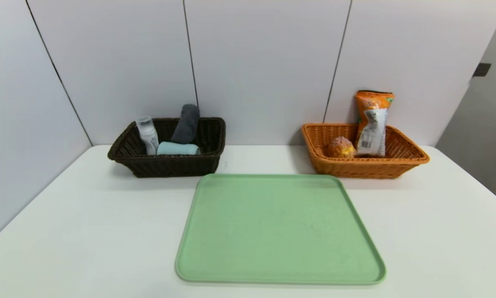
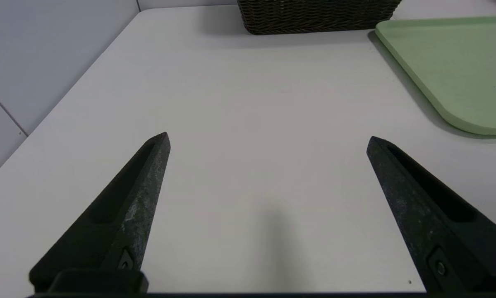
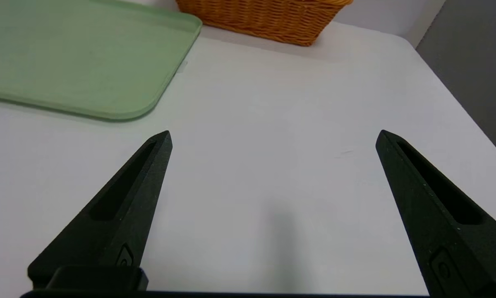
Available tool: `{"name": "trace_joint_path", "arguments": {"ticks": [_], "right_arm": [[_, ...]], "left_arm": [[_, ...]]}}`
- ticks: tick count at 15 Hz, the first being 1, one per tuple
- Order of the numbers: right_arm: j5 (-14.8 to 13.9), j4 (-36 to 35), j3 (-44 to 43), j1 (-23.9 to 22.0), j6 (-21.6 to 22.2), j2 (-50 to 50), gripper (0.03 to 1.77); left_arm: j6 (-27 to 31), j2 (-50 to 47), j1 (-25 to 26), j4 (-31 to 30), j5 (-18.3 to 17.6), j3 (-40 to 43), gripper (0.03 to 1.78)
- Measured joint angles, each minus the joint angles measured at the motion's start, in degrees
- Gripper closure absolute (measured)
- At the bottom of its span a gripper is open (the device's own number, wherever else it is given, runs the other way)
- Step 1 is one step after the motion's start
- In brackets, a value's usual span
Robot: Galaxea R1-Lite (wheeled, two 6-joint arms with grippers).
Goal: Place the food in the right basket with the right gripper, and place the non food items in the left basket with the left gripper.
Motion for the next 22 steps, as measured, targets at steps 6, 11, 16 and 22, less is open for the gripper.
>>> {"name": "trace_joint_path", "arguments": {"ticks": [6, 11, 16, 22], "right_arm": [[-3.3, -0.2, -0.2, 0.1, 11.1, 0.0, 0.1], [-3.4, -0.4, 0.0, 0.1, 11.3, 0.0, 0.1], [-3.4, -0.4, 0.0, 0.1, 11.3, 0.0, 0.1], [-3.4, -0.3, -0.1, 0.1, 11.4, 0.0, 0.1]], "left_arm": [[-6.2, 0.0, 0.0, -0.6, 2.0, 0.0, 0.12], [-6.2, 0.0, 0.0, -0.7, 2.0, 0.0, 0.12], [-6.2, 0.0, 0.0, -0.7, 2.0, 0.0, 0.12], [-6.2, 0.0, 0.0, -0.7, 1.9, 0.0, 0.12]]}}
